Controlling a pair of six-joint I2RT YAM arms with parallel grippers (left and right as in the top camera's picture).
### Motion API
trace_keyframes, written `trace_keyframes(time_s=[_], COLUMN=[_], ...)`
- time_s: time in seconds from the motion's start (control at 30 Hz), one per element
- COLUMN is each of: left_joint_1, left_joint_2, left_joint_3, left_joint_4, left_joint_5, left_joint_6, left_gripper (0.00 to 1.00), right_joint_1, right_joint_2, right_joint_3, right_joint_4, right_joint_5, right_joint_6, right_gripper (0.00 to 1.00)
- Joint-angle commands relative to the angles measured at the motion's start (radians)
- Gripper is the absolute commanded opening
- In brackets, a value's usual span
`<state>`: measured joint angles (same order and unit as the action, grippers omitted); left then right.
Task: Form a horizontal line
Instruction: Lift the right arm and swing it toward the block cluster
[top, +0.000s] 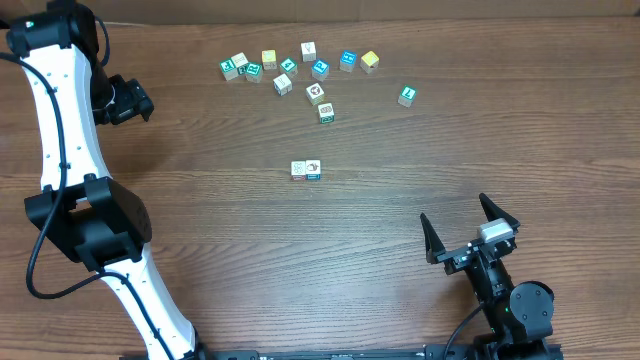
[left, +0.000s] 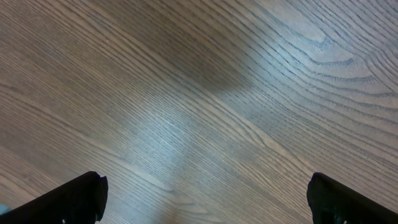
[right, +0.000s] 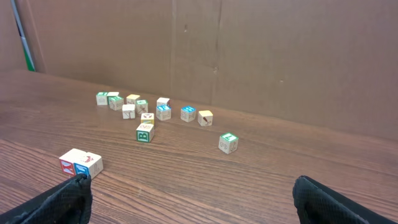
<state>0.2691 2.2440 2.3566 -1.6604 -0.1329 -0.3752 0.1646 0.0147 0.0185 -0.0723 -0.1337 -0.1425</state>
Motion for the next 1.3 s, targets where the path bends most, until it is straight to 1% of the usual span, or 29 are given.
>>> trace_keyframes(time_s=[0.0,0.17,0.23,0.37,0.43,0.5,0.63,0.7,0.8,1.03,1.17,1.27], left_joint_1=[0.003,0.003,0.003,0.003,0.003,0.003,0.004,0.004,0.003,0.003,0.003,0.003], left_joint_2=[-0.004,-0.004,-0.004,-0.004,-0.004,-0.004,-0.004,-0.004,-0.004,-0.004,-0.004,-0.004], left_joint_3=[-0.005,-0.005,-0.005,-0.005,-0.005,-0.005,-0.005,-0.005,-0.005,-0.005,-0.005,-0.005], left_joint_4=[0.001,0.001,0.001,0.001,0.001,0.001,0.002,0.002,0.001,0.002,0.002,0.002], left_joint_5=[-0.016,-0.016,-0.016,-0.016,-0.016,-0.016,-0.016,-0.016,-0.016,-0.016,-0.016,-0.016], left_joint_6=[-0.014,-0.014,-0.014,-0.014,-0.014,-0.014,-0.014,-0.014,-0.014,-0.014,-0.014,-0.014], left_gripper=[1.0,0.99,0.99,1.0,1.0,0.99,1.0,1.0,1.0,1.0,0.99,0.99], right_joint_1=[0.005,0.005,0.005,0.005,0.005,0.005,0.005,0.005,0.005,0.004,0.004,0.004], right_joint_2=[-0.012,-0.012,-0.012,-0.012,-0.012,-0.012,-0.012,-0.012,-0.012,0.002,0.075,0.17], right_joint_3=[-0.011,-0.011,-0.011,-0.011,-0.01,-0.01,0.001,0.019,0.081,0.287,0.431,0.563], right_joint_4=[0.004,0.016,0.037,0.067,0.066,0.063,0.059,0.049,0.001,-0.209,-0.275,-0.326], right_joint_5=[-0.003,-0.003,-0.013,-0.109,-0.122,-0.122,-0.122,-0.123,-0.123,-0.103,-0.103,-0.103], right_joint_6=[0.0,0.0,0.022,0.026,0.032,0.055,0.174,0.208,0.241,0.24,0.24,0.24], right_gripper=[1.0,1.0,1.0,1.0,1.0,1.0,1.0,1.0,1.0,1.0,1.0,1.0])
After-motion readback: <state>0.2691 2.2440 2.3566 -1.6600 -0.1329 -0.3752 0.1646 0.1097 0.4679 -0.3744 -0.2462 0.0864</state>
